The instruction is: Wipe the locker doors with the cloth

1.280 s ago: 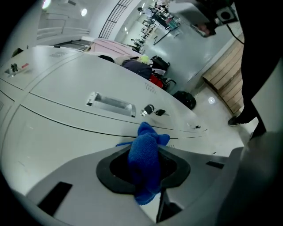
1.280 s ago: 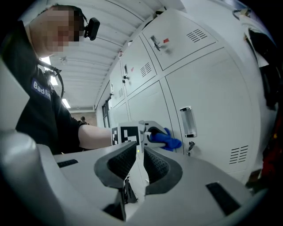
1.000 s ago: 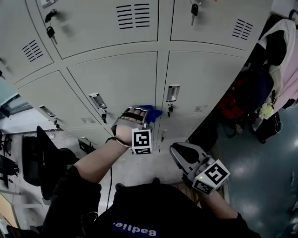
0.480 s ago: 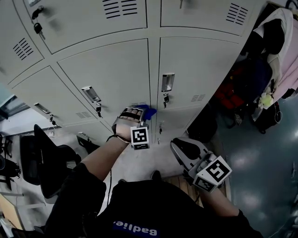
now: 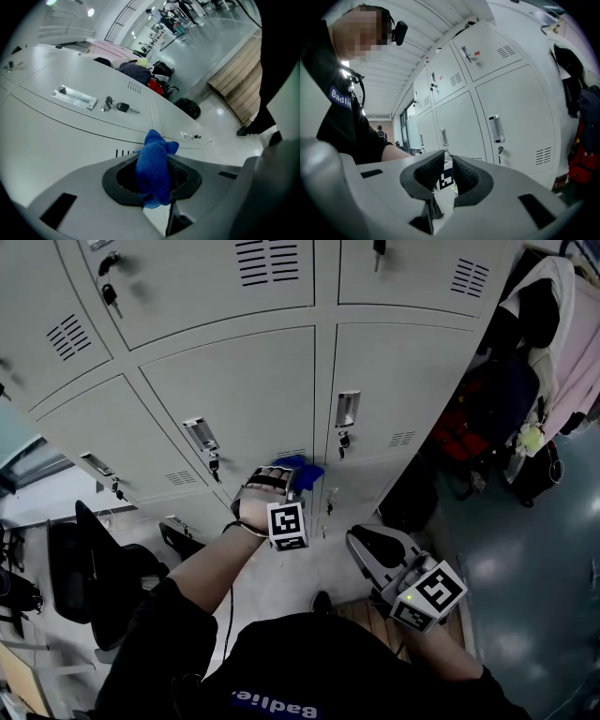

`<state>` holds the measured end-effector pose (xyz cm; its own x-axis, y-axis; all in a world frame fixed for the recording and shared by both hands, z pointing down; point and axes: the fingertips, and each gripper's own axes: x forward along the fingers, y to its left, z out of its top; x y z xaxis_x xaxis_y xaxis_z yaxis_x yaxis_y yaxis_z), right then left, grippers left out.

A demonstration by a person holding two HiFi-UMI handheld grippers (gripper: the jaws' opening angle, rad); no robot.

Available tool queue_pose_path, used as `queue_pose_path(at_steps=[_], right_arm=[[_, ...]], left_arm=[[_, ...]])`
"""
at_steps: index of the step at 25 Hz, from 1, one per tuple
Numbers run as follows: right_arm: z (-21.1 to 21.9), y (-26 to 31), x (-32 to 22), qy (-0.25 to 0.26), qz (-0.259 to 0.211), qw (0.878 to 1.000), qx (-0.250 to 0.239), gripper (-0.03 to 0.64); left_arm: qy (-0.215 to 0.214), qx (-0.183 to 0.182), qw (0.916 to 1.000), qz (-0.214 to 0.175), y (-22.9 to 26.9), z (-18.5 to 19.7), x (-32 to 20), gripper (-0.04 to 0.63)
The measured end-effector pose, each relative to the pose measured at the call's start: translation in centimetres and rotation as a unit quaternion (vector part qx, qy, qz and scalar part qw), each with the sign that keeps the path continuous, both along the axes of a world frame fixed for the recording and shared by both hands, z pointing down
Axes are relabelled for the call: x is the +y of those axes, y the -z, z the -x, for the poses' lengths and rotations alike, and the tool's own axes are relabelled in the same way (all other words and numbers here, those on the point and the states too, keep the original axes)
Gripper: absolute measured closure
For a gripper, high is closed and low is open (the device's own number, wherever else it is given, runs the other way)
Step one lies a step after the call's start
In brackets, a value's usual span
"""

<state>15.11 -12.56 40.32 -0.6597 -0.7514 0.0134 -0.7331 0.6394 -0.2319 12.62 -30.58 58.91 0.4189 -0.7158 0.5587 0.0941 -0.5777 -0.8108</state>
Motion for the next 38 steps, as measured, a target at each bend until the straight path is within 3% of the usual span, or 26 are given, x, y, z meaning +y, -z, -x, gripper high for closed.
queue_pose_path(at_steps=[7, 15, 24, 27, 29, 31, 35, 38], right_arm=[[5.7, 0.0, 2.8, 0.001, 0.004, 0.999, 0.036, 0.569], [14.3, 0.4, 5.8, 0.013, 0.009, 0.999, 0.052, 0.569], [23.8, 0.1, 7.6, 0.054, -0.001, 0.996, 0.075, 0.569], [26.1, -0.1, 8.3, 0.076, -0.002, 0.994, 0.081, 0.569], [26.7, 0.3, 8.7, 0.088, -0.009, 0.992, 0.087, 0.569], [26.8, 0.8, 8.8, 0.098, -0.018, 0.991, 0.090, 0.569], [26.2, 2.5, 8.3, 0.118, -0.037, 0.988, 0.090, 0.569], [25.4, 4.6, 8.2, 0.128, -0.070, 0.985, 0.087, 0.569]], left_arm=[[0.011, 0.098, 0.9943, 0.040, 4.7, 6.0, 6.2, 0.492], [0.052, 0.225, 0.9704, 0.072, 9.1, 18.5, 12.7, 0.492], [0.074, 0.365, 0.9188, 0.131, 12.3, 29.3, 19.5, 0.492], [0.089, 0.413, 0.8934, 0.153, 13.2, 31.1, 21.1, 0.492], [0.096, 0.452, 0.8709, 0.168, 14.5, 31.7, 22.3, 0.492], [0.094, 0.481, 0.8540, 0.175, 16.3, 31.7, 23.1, 0.492], [0.084, 0.500, 0.8426, 0.181, 19.5, 30.8, 24.1, 0.492], [0.075, 0.528, 0.8240, 0.191, 22.1, 29.8, 24.6, 0.492]])
